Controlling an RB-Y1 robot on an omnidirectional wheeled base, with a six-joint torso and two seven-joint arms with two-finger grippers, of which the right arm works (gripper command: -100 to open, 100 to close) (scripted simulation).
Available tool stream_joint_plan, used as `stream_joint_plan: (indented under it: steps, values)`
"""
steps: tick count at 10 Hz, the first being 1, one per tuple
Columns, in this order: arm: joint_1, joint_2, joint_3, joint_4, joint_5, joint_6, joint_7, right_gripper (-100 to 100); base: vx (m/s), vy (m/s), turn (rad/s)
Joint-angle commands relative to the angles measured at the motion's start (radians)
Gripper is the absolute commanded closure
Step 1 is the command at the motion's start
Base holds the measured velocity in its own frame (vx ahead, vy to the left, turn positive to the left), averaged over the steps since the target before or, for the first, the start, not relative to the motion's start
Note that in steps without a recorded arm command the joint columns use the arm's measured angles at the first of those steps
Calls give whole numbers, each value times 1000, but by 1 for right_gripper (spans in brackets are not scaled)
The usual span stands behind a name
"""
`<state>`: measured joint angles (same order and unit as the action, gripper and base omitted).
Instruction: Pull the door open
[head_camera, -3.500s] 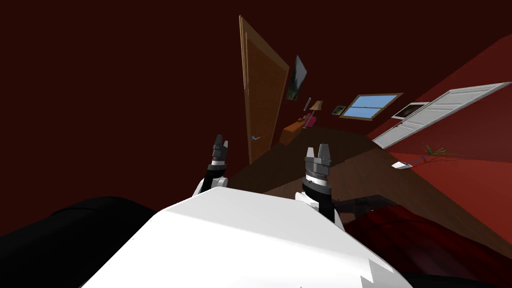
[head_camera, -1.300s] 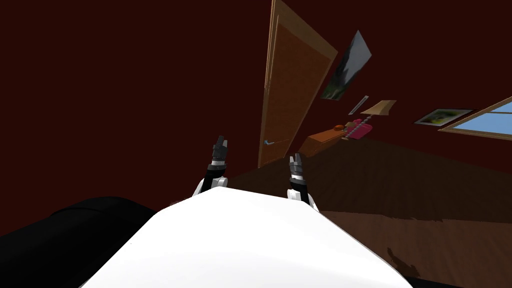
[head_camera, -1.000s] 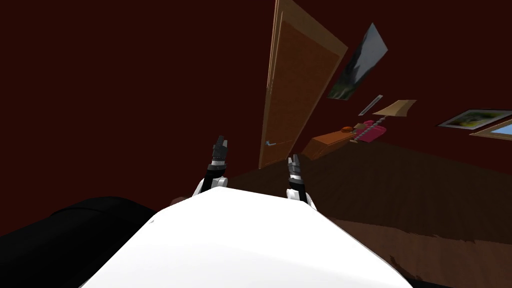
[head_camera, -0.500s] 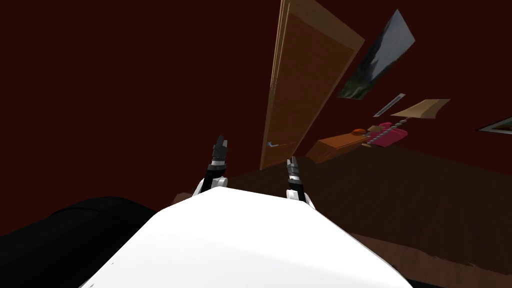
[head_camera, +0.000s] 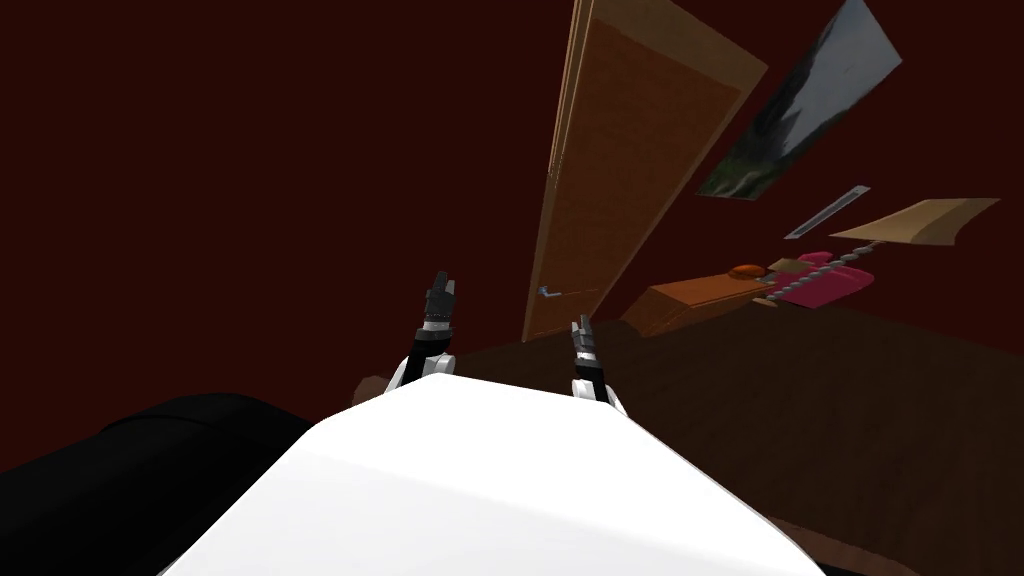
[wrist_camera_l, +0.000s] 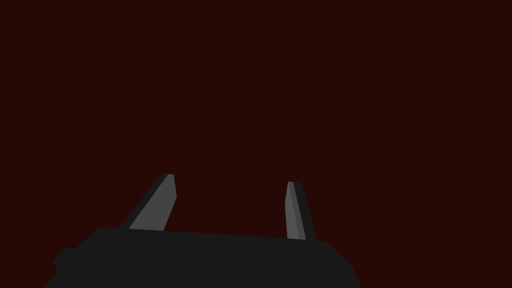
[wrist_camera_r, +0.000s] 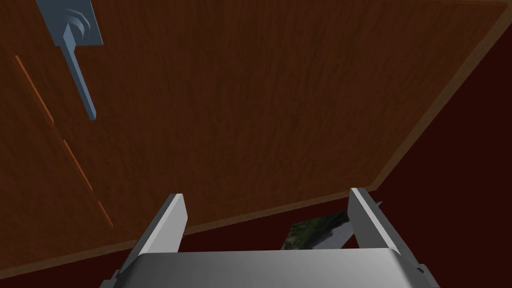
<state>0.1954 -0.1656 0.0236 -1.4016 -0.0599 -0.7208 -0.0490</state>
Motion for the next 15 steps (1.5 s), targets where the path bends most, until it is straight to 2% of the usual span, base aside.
stream_joint_plan:
  steps: [1,2,3,4,5,8,11,12,15]
  values:
    - [-13,-9,1,50,-5,-9,-11,-100,41,-49,88]
    - [-29,-15,2,79,-10,-18,-20,-100,52,-68,203]
    - [-29,-15,2,95,-10,-18,-20,-100,37,-55,107]
    - [-45,-22,3,129,-14,-26,-28,-100,34,-48,140]
    - [-45,-22,3,137,-14,-26,-28,-100,29,-38,60]
    - [-92,-40,5,257,-27,-51,-53,-100,44,-60,176]
    - [-121,-51,7,330,-35,-67,-69,-100,45,-76,144]
    - [-121,-51,7,344,-35,-67,-69,-100,23,-41,72]
    - [-163,-67,9,449,-46,-89,-92,-100,34,-60,183]
